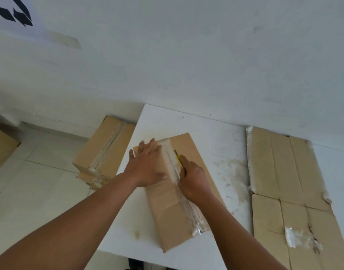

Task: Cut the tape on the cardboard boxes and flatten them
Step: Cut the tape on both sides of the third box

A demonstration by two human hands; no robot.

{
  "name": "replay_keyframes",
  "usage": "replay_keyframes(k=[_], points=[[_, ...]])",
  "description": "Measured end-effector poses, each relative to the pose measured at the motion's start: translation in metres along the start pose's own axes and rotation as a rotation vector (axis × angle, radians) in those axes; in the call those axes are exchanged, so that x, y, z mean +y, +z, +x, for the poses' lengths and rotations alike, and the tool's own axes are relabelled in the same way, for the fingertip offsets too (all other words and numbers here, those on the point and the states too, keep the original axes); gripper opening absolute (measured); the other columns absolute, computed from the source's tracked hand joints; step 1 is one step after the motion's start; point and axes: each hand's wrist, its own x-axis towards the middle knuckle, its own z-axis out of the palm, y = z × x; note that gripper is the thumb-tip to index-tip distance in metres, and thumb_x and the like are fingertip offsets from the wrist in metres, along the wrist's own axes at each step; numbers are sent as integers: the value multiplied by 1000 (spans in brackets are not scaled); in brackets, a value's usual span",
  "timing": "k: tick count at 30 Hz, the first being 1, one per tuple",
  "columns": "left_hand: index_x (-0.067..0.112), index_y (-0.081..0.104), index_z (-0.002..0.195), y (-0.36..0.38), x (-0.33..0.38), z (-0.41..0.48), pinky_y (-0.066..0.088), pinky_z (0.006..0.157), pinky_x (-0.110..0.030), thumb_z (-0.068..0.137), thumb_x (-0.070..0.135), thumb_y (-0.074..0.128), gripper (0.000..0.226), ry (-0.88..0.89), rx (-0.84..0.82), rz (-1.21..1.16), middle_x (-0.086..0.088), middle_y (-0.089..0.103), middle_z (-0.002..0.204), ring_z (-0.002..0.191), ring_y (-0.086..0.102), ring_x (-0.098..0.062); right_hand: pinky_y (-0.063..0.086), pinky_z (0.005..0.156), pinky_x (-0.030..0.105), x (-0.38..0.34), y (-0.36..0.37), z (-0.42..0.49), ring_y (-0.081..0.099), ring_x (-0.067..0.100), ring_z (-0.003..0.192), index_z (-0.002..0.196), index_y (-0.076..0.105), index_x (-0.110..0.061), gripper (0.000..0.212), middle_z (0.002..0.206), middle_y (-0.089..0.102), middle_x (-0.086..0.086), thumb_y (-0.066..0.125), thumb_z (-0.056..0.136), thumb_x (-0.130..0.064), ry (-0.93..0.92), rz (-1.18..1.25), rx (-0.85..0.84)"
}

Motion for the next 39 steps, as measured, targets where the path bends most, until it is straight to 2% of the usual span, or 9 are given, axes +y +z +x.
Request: replay_keyframes(k=[2,5,9,17,21,26,30,37,39], points=[[28,-4,160,0,-4,6,5,119,-65,78,73,63,115,21,-34,18,9,-24,165,152,-19,-35,39,72,28,-11,10,14,55,24,92,153,33,-20,53,105,56,8,39,101,-14,-11,-61,-36],[27,-4,160,1,-5,11,16,119,-64,77,71,66,117,35,-57,-29,9,-22,165,152,-17,-39,44,77,30,-19,17,30,57,26,98,155,26,-19,61,114,54,9,47,99,-13,14,-124,-101],[26,-5,160,-1,-3,12,19,120,-62,76,70,66,118,24,-78,-61,8,-22,165,151,-18,-39,45,80,30,-26,22,39,57,27,102,157,20,-16,71,122,51,10,54,95,-7,54,-197,-166],[26,-6,159,-1,0,15,24,117,-64,78,65,68,117,24,-104,-42,8,-22,163,150,-18,-42,41,70,25,-30,25,39,57,22,91,158,13,-15,84,124,48,7,60,90,-3,40,-298,-194],[25,-5,159,0,-1,16,25,117,-64,79,63,69,115,27,-105,-43,7,-21,163,150,-18,-42,36,67,24,-33,24,43,43,16,79,158,12,-16,84,122,48,5,61,90,-5,44,-347,-201],[24,-5,159,3,-2,17,27,116,-64,78,65,68,116,40,-100,-25,5,-20,162,149,-17,-45,43,69,26,-34,23,53,57,22,92,157,15,-16,86,118,50,6,65,88,-7,24,-407,-245],[25,0,157,8,-2,19,34,112,-64,75,67,68,115,48,-58,2,2,-13,161,148,-11,-46,51,77,29,-36,21,53,60,22,98,156,17,-13,83,119,51,6,65,88,-7,26,-445,-278],[23,4,157,5,-1,18,36,110,-63,74,68,69,115,51,-55,-1,2,-9,160,147,-8,-47,49,79,29,-43,15,55,59,24,105,157,13,-12,84,126,50,10,64,91,-9,38,-455,-313],[23,5,156,5,0,18,36,109,-64,73,68,69,113,53,-44,-2,1,-8,160,147,-7,-48,48,75,27,-44,10,55,59,23,104,156,17,-10,80,124,52,11,64,91,-10,7,-485,-319]])
